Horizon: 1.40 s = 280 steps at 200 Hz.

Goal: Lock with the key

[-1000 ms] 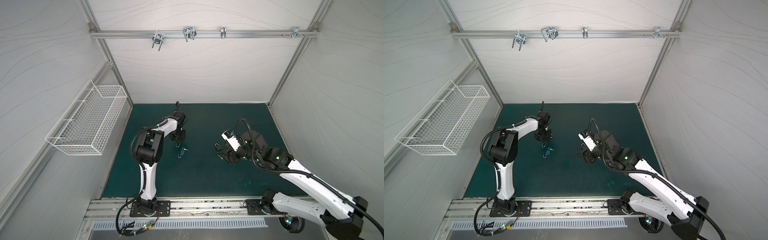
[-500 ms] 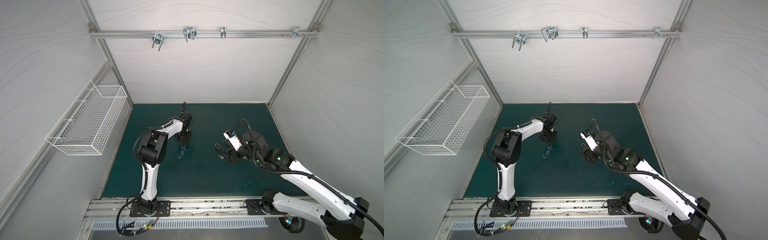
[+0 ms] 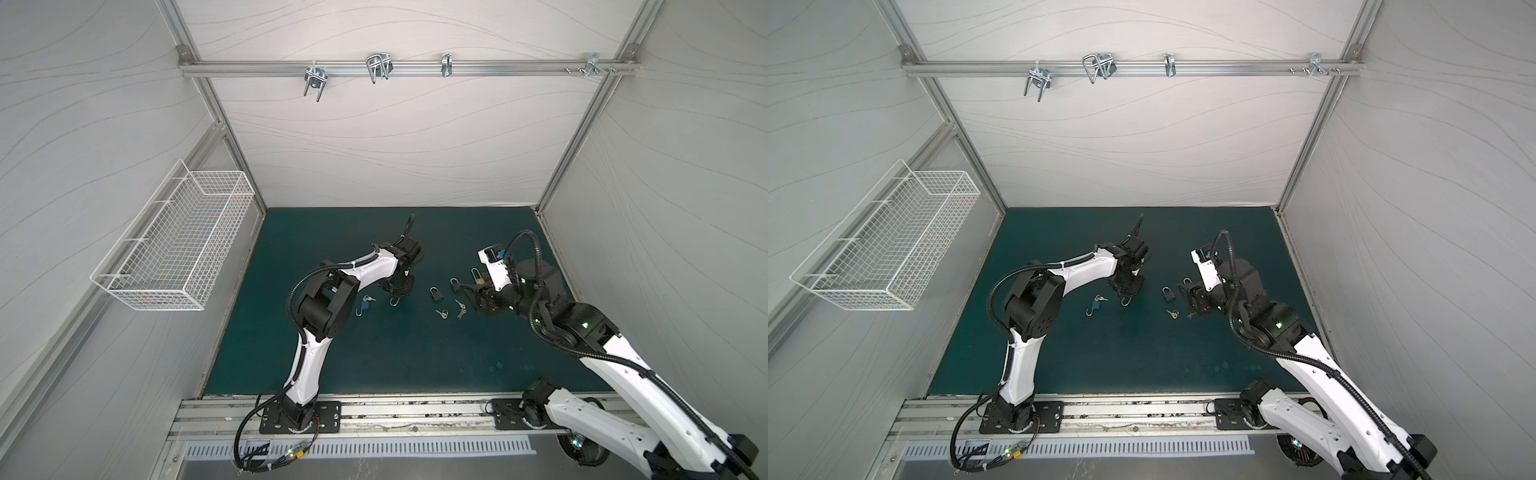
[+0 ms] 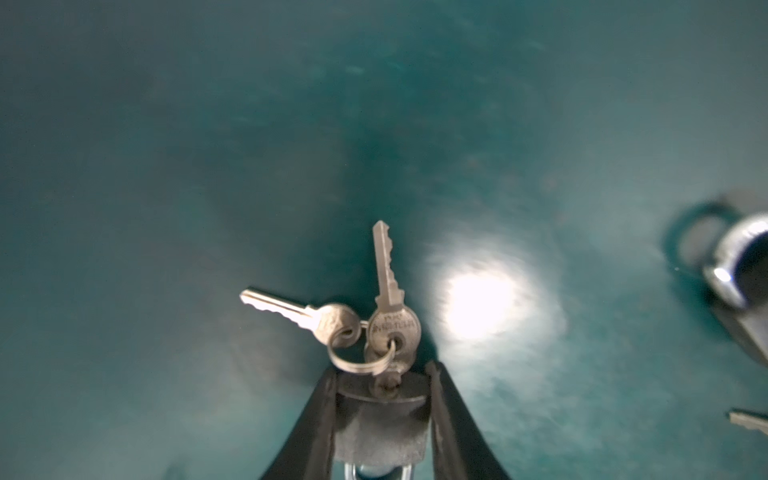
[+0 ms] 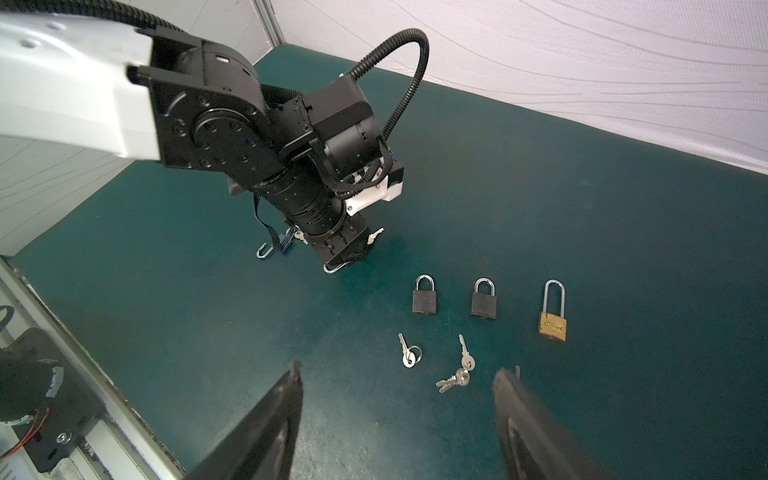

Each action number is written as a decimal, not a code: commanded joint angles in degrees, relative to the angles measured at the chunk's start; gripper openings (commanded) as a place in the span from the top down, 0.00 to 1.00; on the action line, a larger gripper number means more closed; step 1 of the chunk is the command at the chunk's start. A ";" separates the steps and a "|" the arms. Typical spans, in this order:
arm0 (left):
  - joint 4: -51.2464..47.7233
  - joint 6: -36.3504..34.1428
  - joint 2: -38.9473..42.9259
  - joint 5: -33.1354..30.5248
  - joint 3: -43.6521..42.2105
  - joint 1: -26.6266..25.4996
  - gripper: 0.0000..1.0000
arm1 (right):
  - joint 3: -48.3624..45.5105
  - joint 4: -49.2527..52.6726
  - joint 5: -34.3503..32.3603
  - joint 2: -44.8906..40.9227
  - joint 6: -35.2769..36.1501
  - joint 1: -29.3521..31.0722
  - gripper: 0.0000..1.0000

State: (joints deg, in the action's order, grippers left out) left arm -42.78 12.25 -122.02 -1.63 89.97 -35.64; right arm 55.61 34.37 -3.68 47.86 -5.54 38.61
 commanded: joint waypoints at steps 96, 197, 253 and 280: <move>-4.85 8.54 3.84 -9.47 -7.80 3.95 0.50 | -2.03 -1.69 4.39 -0.66 -1.40 -0.21 0.26; -0.66 8.00 8.83 -0.55 -9.06 7.96 0.34 | -5.48 -7.60 7.53 -0.32 -3.84 -0.28 0.26; 0.48 7.13 5.45 4.79 -6.96 8.00 0.35 | -4.20 -5.17 8.52 0.94 -3.83 -0.29 0.26; -0.49 6.78 2.72 4.77 -4.54 7.96 0.33 | -4.07 -4.28 8.50 0.22 -3.77 -0.30 0.26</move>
State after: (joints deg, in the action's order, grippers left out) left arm -43.03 19.75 -116.11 1.76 82.13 -27.86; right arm 50.35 29.10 4.03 49.15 -9.21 38.59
